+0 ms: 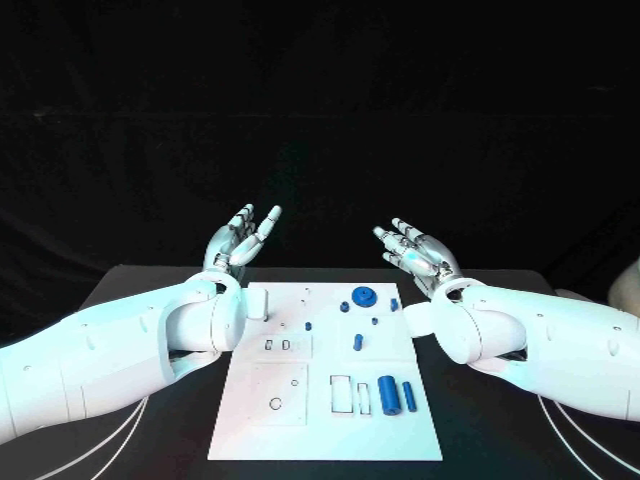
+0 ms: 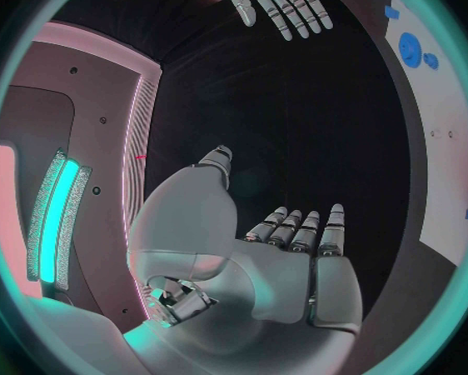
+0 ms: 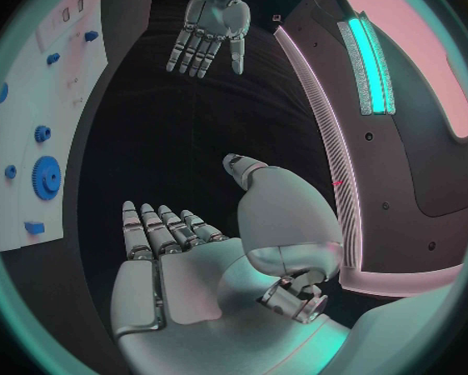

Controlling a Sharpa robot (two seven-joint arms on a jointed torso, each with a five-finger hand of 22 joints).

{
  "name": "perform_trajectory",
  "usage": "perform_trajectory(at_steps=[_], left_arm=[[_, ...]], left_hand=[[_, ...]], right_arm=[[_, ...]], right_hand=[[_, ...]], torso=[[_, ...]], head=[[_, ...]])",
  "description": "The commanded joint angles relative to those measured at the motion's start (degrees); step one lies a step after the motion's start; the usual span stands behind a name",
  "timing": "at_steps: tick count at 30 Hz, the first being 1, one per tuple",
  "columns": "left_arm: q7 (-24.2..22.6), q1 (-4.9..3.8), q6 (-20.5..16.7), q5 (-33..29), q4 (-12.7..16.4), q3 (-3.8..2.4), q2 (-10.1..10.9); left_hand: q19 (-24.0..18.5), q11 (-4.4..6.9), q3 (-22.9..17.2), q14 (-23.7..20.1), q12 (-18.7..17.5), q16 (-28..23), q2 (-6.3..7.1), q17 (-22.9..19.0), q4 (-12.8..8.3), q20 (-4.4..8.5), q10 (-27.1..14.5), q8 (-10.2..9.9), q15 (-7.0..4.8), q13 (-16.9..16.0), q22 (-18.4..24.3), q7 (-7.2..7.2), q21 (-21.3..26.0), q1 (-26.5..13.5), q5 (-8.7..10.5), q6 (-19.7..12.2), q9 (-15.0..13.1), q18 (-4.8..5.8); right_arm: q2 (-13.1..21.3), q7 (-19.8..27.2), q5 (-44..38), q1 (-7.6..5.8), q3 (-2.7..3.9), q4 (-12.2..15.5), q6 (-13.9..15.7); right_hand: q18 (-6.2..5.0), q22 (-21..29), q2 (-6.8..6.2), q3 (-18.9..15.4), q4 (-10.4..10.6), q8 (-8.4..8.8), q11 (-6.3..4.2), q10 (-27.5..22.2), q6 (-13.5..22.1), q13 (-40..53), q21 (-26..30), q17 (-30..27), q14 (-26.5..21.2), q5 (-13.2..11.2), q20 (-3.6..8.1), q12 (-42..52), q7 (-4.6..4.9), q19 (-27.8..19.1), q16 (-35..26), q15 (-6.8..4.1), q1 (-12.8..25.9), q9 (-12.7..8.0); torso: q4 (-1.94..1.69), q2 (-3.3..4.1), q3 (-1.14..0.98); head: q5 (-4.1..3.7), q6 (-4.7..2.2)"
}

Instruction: Assemble the parts on the task board

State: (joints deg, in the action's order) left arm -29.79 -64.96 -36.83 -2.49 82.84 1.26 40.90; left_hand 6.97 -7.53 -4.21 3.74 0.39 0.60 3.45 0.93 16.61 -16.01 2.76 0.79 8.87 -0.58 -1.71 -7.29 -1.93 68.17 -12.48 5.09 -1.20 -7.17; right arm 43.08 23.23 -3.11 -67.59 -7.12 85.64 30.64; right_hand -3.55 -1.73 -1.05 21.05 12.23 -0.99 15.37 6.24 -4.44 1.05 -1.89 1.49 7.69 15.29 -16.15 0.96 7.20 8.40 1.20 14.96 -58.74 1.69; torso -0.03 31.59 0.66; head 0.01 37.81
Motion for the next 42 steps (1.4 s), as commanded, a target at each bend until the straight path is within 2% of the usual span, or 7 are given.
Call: perform_trajectory(at_steps=[1,6,8,14,22,31,42], left_arm=[[-1.44,-0.07,2.79,-0.62,0.04,-0.05,-0.14],[-1.44,-0.07,2.79,-0.62,0.04,-0.05,-0.14],[-1.95,-0.64,4.54,-0.63,1.99,-0.02,2.77],[-2.53,-1.16,4.77,-0.63,3.32,-0.01,4.38],[-2.43,-1.81,5.21,-0.6,5.18,0.0,6.55],[-0.91,-2.96,6.52,1.42,8.33,0.0,9.69],[0.86,-3.94,8.61,3.24,14.71,-0.07,13.31]], left_hand=[[-0.03,-0.78,-0.33,0.47,0.3,0.4,-0.29,0.2,0.33,-0.56,0.37,0.38,0.82,-0.11,-0.08,-3.38,-0.37,1.44,-0.3,0.61,-0.12,-0.86],[0.02,-1.57,-0.87,2.85,0.72,1.08,-0.51,0.8,0.21,-0.72,2.49,0.97,1.42,-0.45,-0.18,-4.11,-0.64,3.23,-0.15,2.64,-0.59,-0.85],[1.18,-2.8,-1.16,5.63,1.28,2.02,-0.82,1.48,0.17,-0.87,5.43,1.86,2.09,-0.83,-0.54,-5.23,-1.33,4.72,0.0,5.47,-1.23,-0.5],[20.17,-4.65,-1.76,22.79,3.96,8.39,-0.11,5.27,-0.09,-0.93,19.11,6.21,5.55,-2.1,-5.48,-6.81,-11.12,10.34,0.16,17.47,-4.02,1.69],[31.87,-5.36,-2.53,41.35,8.98,16.31,1.04,9.67,-0.39,-0.49,43.18,13.31,2.0,-3.34,-7.81,-6.99,-17.74,16.31,0.41,35.87,-8.26,-1.35],[37.73,-2.88,-3.87,49.63,9.36,20.09,2.59,12.67,-0.63,0.16,51.76,15.27,-0.87,-3.46,-9.07,-5.78,-21.74,20.66,0.44,41.22,-9.08,-3.36],[41.41,-1.63,-5.86,54.22,8.7,22.84,3.95,15.48,-0.09,2.24,56.89,15.39,-2.57,-3.4,-10.96,-5.05,-26.02,21.38,0.44,43.0,-8.94,-3.37]], right_arm=[[-0.23,-3.69,-3.95,-0.77,-0.58,-0.52,-9.43],[-0.34,-4.23,-4.37,-1.23,-1.01,-0.79,-10.73],[0.5,-1.43,-13.86,-2.66,-0.98,-1.75,-6.67],[0.92,-1.4,-19.29,-3.49,-0.93,-2.27,-5.24],[1.33,-2.31,-26.71,-4.7,-0.87,-3.34,-4.83],[1.52,-8.29,-42.95,-6.58,-0.76,-5.2,-9.14],[1.06,-22.1,-75.6,-8.58,-0.49,-4.95,-17.0]], right_hand=[[-0.72,-0.43,0.21,1.5,-1.54,-1.05,0.78,3.66,-3.09,0.48,-0.9,0.72,3.63,0.85,-0.75,0.79,10.12,1.67,1.19,0.83,-5.05,0.96],[-1.39,-1.18,-0.31,3.04,-5.42,-2.83,0.65,9.91,-8.03,1.12,-2.32,1.99,10.34,-0.59,-0.74,2.03,10.06,4.89,3.16,0.46,-9.98,2.46],[-1.94,-1.6,-0.72,3.84,-7.23,-4.23,0.43,15.17,-11.77,1.57,-3.22,3.02,15.96,-1.21,-0.63,3.07,10.03,6.86,4.89,-0.04,-12.03,3.54],[-3.47,-2.89,-1.97,5.08,-10.5,-7.45,-0.62,27.56,-20.15,2.4,-6.01,4.95,27.29,-1.82,-0.54,5.46,9.75,13.43,8.37,-1.55,-15.2,5.81],[-5.46,-4.84,-3.2,6.74,-12.74,-10.94,-2.0,42.21,-31.13,2.64,-11.2,6.26,39.07,-2.22,-0.47,6.39,9.04,27.52,11.04,-3.44,-16.34,8.08],[-7.12,-5.91,-5.55,8.89,-14.05,-14.27,-4.59,51.45,-42.61,2.76,-15.48,7.29,49.37,-3.78,1.01,6.14,6.99,37.12,14.02,-6.66,-16.39,9.67],[-7.0,-11.98,-9.25,6.87,-14.02,-16.82,-9.7,63.76,-49.68,4.16,-27.84,14.32,67.8,-4.07,8.01,7.26,2.66,53.34,23.39,-13.32,-15.43,11.07]], torso=[[0.0,0.01,0.01],[0.0,0.01,0.01],[-0.09,1.99,0.45],[-0.51,2.96,0.48],[-0.77,4.1,0.61],[-1.11,6.22,1.02],[-2.0,9.11,1.59]], head=[[-0.01,0.0],[-0.01,0.0],[-0.12,-0.28],[-0.39,-0.54],[-0.63,-1.01],[-1.12,-1.43],[-2.08,-1.88]])
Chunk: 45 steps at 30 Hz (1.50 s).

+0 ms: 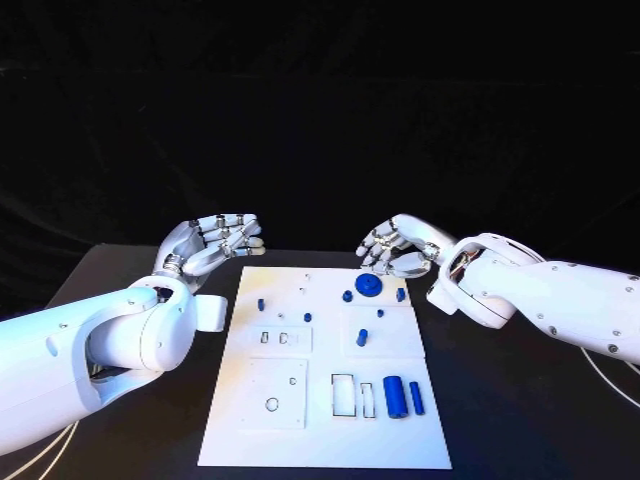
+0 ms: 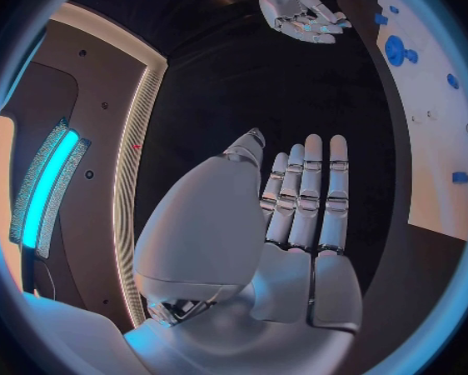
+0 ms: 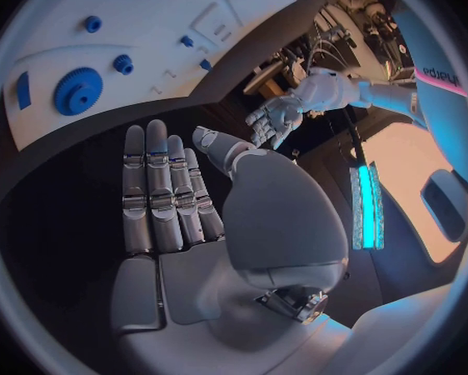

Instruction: Assemble the parts on the task board

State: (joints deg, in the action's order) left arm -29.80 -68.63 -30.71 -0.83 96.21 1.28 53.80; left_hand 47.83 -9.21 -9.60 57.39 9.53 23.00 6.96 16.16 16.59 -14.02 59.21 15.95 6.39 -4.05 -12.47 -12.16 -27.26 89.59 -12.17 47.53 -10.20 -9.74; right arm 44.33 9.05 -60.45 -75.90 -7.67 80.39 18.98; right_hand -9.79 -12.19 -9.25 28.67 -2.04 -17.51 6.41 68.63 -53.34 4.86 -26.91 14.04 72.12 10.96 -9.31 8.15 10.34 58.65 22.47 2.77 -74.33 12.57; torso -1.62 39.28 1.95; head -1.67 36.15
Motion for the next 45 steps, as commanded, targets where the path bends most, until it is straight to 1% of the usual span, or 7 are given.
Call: perform_trajectory(at_steps=[1,7,12,15,17,21,45], left_arm=[[0.98,-0.34,2.61,1.62,1.83,-0.11,0.65],[1.52,-0.91,3.06,1.73,4.24,-0.22,1.75],[1.88,-1.19,3.4,1.75,5.0,-0.27,1.98],[2.05,-1.27,3.58,1.76,5.18,-0.29,2.06],[2.19,-1.33,3.72,1.76,5.29,-0.3,2.14],[2.34,-1.38,3.9,1.76,5.31,-0.32,2.22],[2.89,-2.16,4.14,1.77,5.2,-0.33,2.69]], left_hand=[[0.67,0.06,-0.53,0.65,-0.54,0.52,0.48,0.35,-0.07,0.34,0.5,0.2,-0.12,0.08,-0.3,-0.18,-0.88,-0.1,0.14,0.57,0.08,-0.8],[1.52,0.01,-0.89,0.98,-1.27,1.02,0.8,1.05,-0.11,0.91,0.6,-0.07,-0.19,0.14,-1.04,-0.26,-2.36,-0.57,0.17,0.46,0.22,-0.78],[2.31,0.02,-1.18,0.99,-1.81,1.37,1.03,1.64,-0.15,1.43,0.71,-0.25,-0.22,0.13,-1.89,-0.27,-3.96,-0.88,0.21,0.4,0.32,-0.75],[2.65,-0.02,-1.28,1.03,-2.05,1.56,1.14,1.91,-0.17,1.65,0.7,-0.34,-0.25,0.13,-2.31,-0.32,-4.74,-1.0,0.23,0.33,0.36,-0.74],[2.81,-0.06,-1.35,1.04,-2.27,1.72,1.2,2.15,-0.16,1.8,0.65,-0.44,-0.25,0.13,-2.66,-0.36,-5.37,-1.15,0.25,0.24,0.4,-0.72],[2.86,-0.08,-1.37,1.04,-2.42,1.83,1.27,2.31,-0.17,1.88,0.6,-0.51,-0.25,0.13,-2.88,-0.4,-5.75,-1.23,0.27,0.16,0.43,-0.69],[2.85,-0.14,-1.39,0.98,-2.62,1.95,1.32,2.51,-0.16,1.96,0.5,-0.61,-0.22,0.13,-3.17,-0.47,-6.24,-1.4,0.32,0.03,0.48,-0.65]], right_arm=[[-0.27,-8.73,-20.24,-0.37,0.07,0.38,-5.61],[-0.95,-12.01,-28.76,-0.71,0.1,0.86,-6.15],[-2.05,-13.4,-32.72,-0.78,0.11,0.48,-6.24],[-2.5,-13.83,-33.8,-0.76,0.1,0.27,-6.01],[-2.89,-14.12,-34.61,-0.73,0.1,0.07,-5.75],[-3.4,-14.24,-35.25,-0.69,0.1,-0.16,-5.57],[-5.83,-14.51,-36.68,-0.05,-0.01,-2.21,-8.13]], right_hand=[[-0.76,-2.24,-1.45,-1.0,0.54,-0.29,-1.01,1.55,-1.01,0.48,-4.07,2.85,5.13,0.49,1.68,-0.12,-0.65,4.24,3.46,-1.55,0.5,0.26],[-0.61,-6.05,-3.08,-1.04,2.26,0.3,-1.76,1.63,-1.11,1.47,-9.95,9.59,11.2,0.88,3.27,-1.41,-1.1,8.11,10.68,-2.76,1.43,0.53],[2.02,-27.08,-3.97,-0.52,4.04,1.02,-1.64,-0.67,-0.44,3.2,-27.67,22.84,12.29,1.58,3.74,-2.37,-1.27,14.01,24.06,-2.72,1.16,1.04],[2.87,-33.44,-4.14,-0.58,4.41,1.14,-1.41,-1.66,-0.2,3.53,-32.74,29.0,13.13,1.62,3.67,-2.65,-1.25,16.0,30.06,-2.65,1.14,1.19],[4.35,-44.96,-4.63,-0.92,5.11,1.26,-0.79,-3.3,0.11,4.33,-41.7,40.24,13.24,1.71,3.29,-2.57,-1.05,18.63,40.84,-2.18,0.75,1.69],[5.3,-52.75,-4.37,-0.67,5.7,1.34,-0.64,-4.84,0.31,4.75,-47.4,46.19,13.25,2.11,2.86,-2.52,-0.82,20.29,46.56,-1.96,0.05,2.16],[6.71,-62.76,-3.92,0.73,6.54,1.09,-0.51,-5.14,-0.46,5.44,-54.27,54.11,14.07,2.97,2.25,-1.69,-0.78,23.15,54.09,-1.64,-0.9,3.24]], torso=[[-0.46,1.66,0.35],[-0.64,2.86,0.6],[-0.88,3.64,0.76],[-0.94,3.86,0.78],[-1.06,4.11,0.85],[-1.28,4.28,0.89],[-1.52,5.84,1.12]], head=[[-0.54,-0.32],[-0.8,-0.7],[-1.09,-0.7],[-1.12,-0.73],[-1.14,-0.81],[-1.22,-0.77],[-1.32,-1.29]])
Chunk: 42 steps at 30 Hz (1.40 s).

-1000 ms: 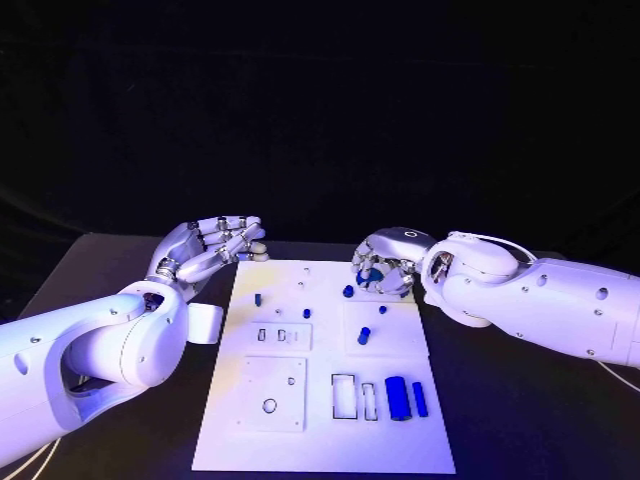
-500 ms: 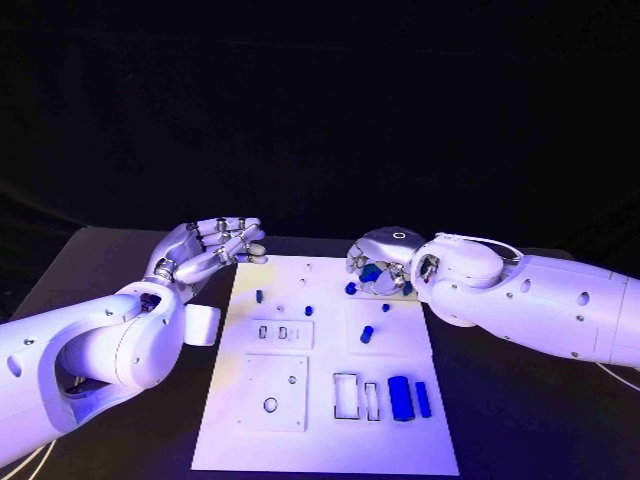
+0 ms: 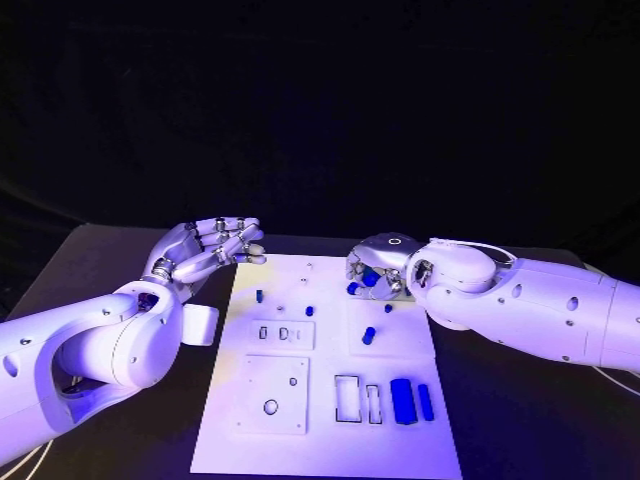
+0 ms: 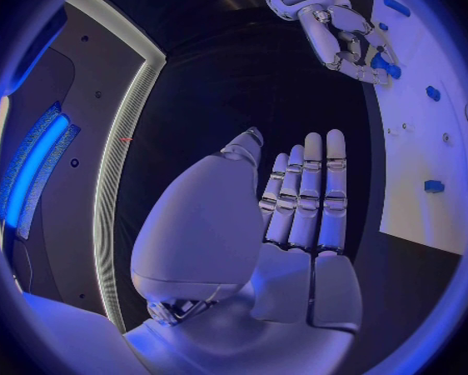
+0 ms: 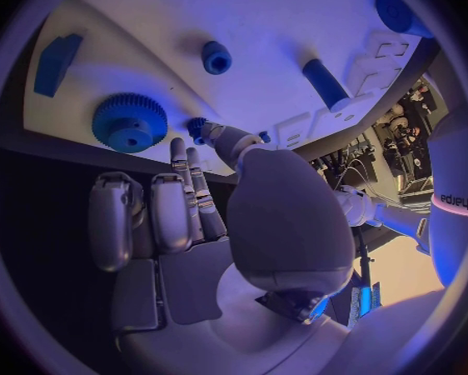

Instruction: Assemble the parts on the task board

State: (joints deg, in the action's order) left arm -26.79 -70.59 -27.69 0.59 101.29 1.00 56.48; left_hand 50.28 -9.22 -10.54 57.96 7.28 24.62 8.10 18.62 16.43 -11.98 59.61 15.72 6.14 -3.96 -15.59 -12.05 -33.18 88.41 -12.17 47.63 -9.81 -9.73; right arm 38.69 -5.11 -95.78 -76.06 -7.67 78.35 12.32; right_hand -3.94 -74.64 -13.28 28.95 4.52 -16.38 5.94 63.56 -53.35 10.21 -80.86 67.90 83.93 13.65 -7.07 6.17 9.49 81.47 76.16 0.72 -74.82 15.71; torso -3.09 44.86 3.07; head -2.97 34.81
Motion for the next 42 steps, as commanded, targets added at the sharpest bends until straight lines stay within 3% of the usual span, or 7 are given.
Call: perform_trajectory(at_steps=[1,14,17,24,31,35,42], left_arm=[[-0.11,-0.23,1.11,0.34,0.11,-0.06,0.03],[-0.02,-0.34,1.16,0.34,-0.08,-0.06,0.02],[0.01,-0.35,1.19,0.34,-0.09,-0.06,0.02],[0.18,-0.36,1.23,0.34,-0.19,-0.06,0.05],[0.33,-0.37,1.17,0.34,-0.47,-0.06,0.09],[0.41,-0.37,1.14,0.34,-0.72,-0.06,0.1],[0.55,-0.37,1.11,0.34,-1.07,-0.06,0.06]], left_hand=[[0.38,-0.15,-0.45,0.39,-0.41,0.35,0.19,0.09,0.01,-0.07,0.07,-0.4,0.04,0.04,-0.1,-0.61,-0.41,-0.26,0.33,-0.1,0.1,-0.65],[0.36,-0.16,-0.46,0.38,-0.45,0.38,0.17,0.13,0.01,-0.06,0.05,-0.42,0.05,0.04,-0.15,-0.62,-0.49,-0.29,0.33,-0.13,0.1,-0.64],[0.35,-0.17,-0.48,0.38,-0.47,0.4,0.15,0.15,0.02,-0.05,0.05,-0.43,0.05,0.04,-0.18,-0.63,-0.55,-0.31,0.33,-0.14,0.11,-0.64],[0.32,-0.18,-0.49,0.39,-0.51,0.44,0.12,0.2,0.03,-0.04,0.02,-0.46,0.06,0.04,-0.24,-0.64,-0.63,-0.35,0.34,-0.17,0.12,-0.63],[0.26,-0.2,-0.55,0.38,-0.6,0.5,0.08,0.29,-0.02,-0.03,-0.05,-0.5,0.06,0.04,-0.34,-0.67,-0.8,-0.33,0.34,-0.24,0.14,-0.62],[0.16,-0.23,-0.65,0.33,-0.74,0.56,0.08,0.4,-0.1,0.0,-0.15,-0.58,0.07,0.05,-0.49,-0.71,-1.03,-0.23,0.37,-0.34,0.17,-0.6],[-0.05,-0.32,-0.71,0.19,-0.94,0.61,0.15,0.54,-0.16,0.01,-0.34,-0.71,0.12,0.06,-0.68,-0.8,-1.33,-0.14,0.43,-0.55,0.22,-0.57]], right_arm=[[-0.24,-0.34,-1.36,0.14,-0.02,-0.22,-1.47],[-0.42,-0.53,-1.38,0.28,-0.02,-0.33,-1.18],[-0.41,-0.62,-1.39,0.29,-0.02,-0.3,-0.51],[-0.2,-1.52,-1.27,0.31,-0.02,0.18,3.47],[0.78,-2.66,-1.1,0.28,0.17,2.51,7.02],[0.71,-3.51,-0.79,0.09,0.41,3.31,8.94],[-1.78,-4.54,-0.29,-0.17,0.61,1.38,11.72]], right_hand=[[0.91,-0.61,0.15,0.51,0.0,-0.06,-0.05,0.01,-0.5,0.11,-0.5,0.49,2.31,0.27,0.01,0.35,0.07,0.45,0.59,0.4,-0.43,0.13],[1.49,-4.04,1.25,1.94,0.11,-0.8,-0.7,2.06,-1.98,0.5,-2.67,2.48,2.61,-0.15,0.24,1.37,-0.6,1.88,2.55,-0.03,-1.09,0.92],[1.68,-5.16,2.31,2.87,0.01,-1.56,-1.21,3.21,-3.18,0.74,-3.36,2.89,2.65,-2.14,0.56,1.89,-1.15,2.35,3.06,-0.43,-1.63,1.59],[2.07,-7.14,3.69,3.49,-0.02,-3.12,-2.05,5.12,-4.99,1.33,-4.52,3.31,2.72,-2.45,1.11,2.82,-2.07,3.39,3.58,-1.09,-1.86,2.98],[2.24,-7.96,3.9,3.36,0.22,-3.72,-2.31,5.68,-5.26,1.61,-4.99,3.45,2.74,-2.65,1.35,3.08,-2.39,3.82,3.79,-1.32,-1.43,3.7],[2.31,-8.32,3.93,3.26,0.42,-3.95,-2.4,5.84,-5.29,1.71,-5.2,3.54,2.76,-2.99,1.44,3.13,-2.53,4.02,3.89,-1.41,-1.11,4.04],[2.31,-8.36,3.82,3.16,0.89,-4.04,-2.41,5.7,-4.97,1.78,-5.21,3.53,2.75,-3.71,1.52,2.97,-2.57,3.98,3.98,-1.44,-0.51,4.43]], torso=[[0.0,0.33,0.02],[-0.25,0.79,0.16],[-0.27,0.86,0.16],[-0.31,1.09,0.22],[-0.4,1.09,0.27],[-0.32,1.16,0.28],[-0.49,1.46,0.27]], head=[[-0.01,0.03],[-0.07,-0.35],[-0.07,-0.39],[-0.11,-0.55],[-0.02,-0.95],[0.06,-1.6],[0.21,-2.13]])
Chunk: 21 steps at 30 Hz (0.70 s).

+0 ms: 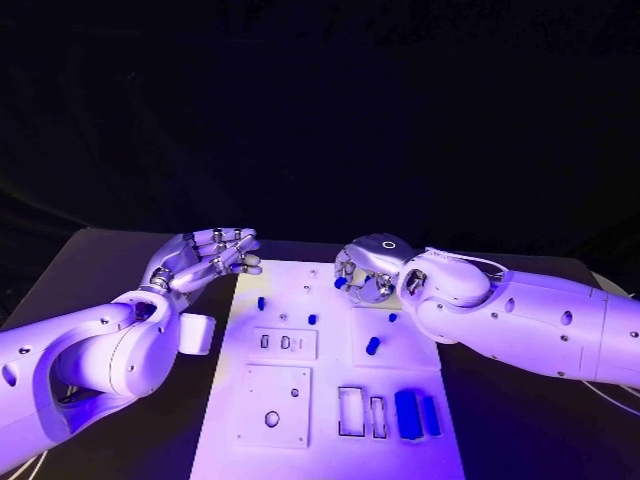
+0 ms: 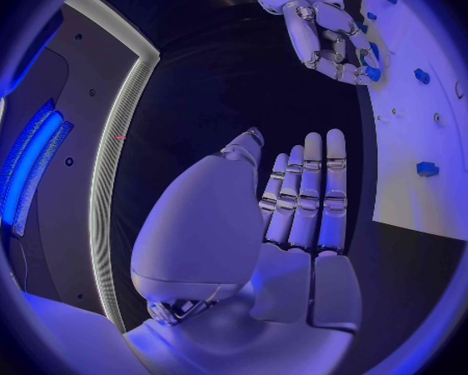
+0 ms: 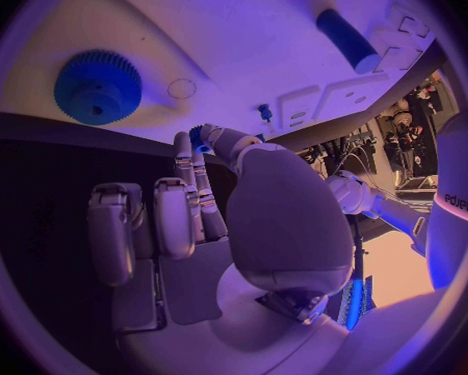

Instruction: Assemble the parts on the task board

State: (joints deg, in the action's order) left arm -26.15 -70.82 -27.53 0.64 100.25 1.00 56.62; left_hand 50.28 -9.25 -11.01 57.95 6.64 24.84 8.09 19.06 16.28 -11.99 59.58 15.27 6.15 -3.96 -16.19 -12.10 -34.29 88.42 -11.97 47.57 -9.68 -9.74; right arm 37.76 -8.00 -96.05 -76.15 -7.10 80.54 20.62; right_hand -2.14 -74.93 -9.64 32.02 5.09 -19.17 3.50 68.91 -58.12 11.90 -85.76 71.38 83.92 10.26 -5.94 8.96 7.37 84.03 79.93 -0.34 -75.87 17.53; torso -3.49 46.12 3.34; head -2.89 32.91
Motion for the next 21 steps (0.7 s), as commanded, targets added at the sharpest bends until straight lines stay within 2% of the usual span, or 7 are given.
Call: perform_trajectory(at_steps=[1,11,21], left_arm=[[-0.07,-0.14,0.95,0.29,-0.06,-0.06,-0.09],[0.11,-0.15,1.11,0.29,-0.2,-0.06,-0.42],[0.19,-0.16,1.22,0.29,-0.3,-0.06,-0.63]], left_hand=[[-0.05,-0.29,-0.24,0.2,-0.3,0.38,0.15,0.1,0.0,0.01,-0.31,-0.26,0.11,0.06,-0.09,-0.74,-0.22,-0.15,0.22,-0.49,0.08,-0.56],[-0.15,-0.32,-0.27,0.12,-0.38,0.39,0.17,0.16,-0.01,0.01,-0.38,-0.31,0.15,0.06,-0.17,-0.79,-0.34,-0.13,0.24,-0.57,0.1,-0.55],[-0.26,-0.35,-0.29,0.04,-0.46,0.4,0.2,0.22,-0.04,0.0,-0.45,-0.36,0.17,0.06,-0.25,-0.8,-0.46,-0.09,0.25,-0.64,0.12,-0.53]], right_arm=[[-1.29,-1.76,0.02,-0.09,0.06,-1.26,3.71],[-6.79,-1.57,0.6,-0.13,0.13,-7.29,5.55],[-9.87,-1.13,1.15,0.26,0.14,-11.09,5.18]], right_hand=[[0.51,-8.07,0.18,0.1,0.32,-1.26,0.03,0.35,-0.2,0.09,-0.32,0.04,2.75,-0.33,0.39,0.18,-0.45,1.43,0.21,-0.38,0.54,2.61],[0.51,-8.07,0.19,0.13,0.45,-1.23,0.06,0.26,-0.03,0.09,-0.32,0.09,2.76,-0.52,0.4,0.11,-0.41,1.41,0.26,-0.37,0.67,2.72],[0.49,-8.01,0.28,0.21,0.66,-1.17,0.13,0.03,0.27,0.09,-0.28,0.07,2.75,-0.63,0.4,-0.05,-0.34,1.34,0.29,-0.33,0.87,2.86]], torso=[[-0.12,0.2,0.0],[-0.38,0.4,0.03],[-0.28,0.49,0.02]], head=[[0.13,-0.22],[0.21,-0.09],[0.62,0.1]])
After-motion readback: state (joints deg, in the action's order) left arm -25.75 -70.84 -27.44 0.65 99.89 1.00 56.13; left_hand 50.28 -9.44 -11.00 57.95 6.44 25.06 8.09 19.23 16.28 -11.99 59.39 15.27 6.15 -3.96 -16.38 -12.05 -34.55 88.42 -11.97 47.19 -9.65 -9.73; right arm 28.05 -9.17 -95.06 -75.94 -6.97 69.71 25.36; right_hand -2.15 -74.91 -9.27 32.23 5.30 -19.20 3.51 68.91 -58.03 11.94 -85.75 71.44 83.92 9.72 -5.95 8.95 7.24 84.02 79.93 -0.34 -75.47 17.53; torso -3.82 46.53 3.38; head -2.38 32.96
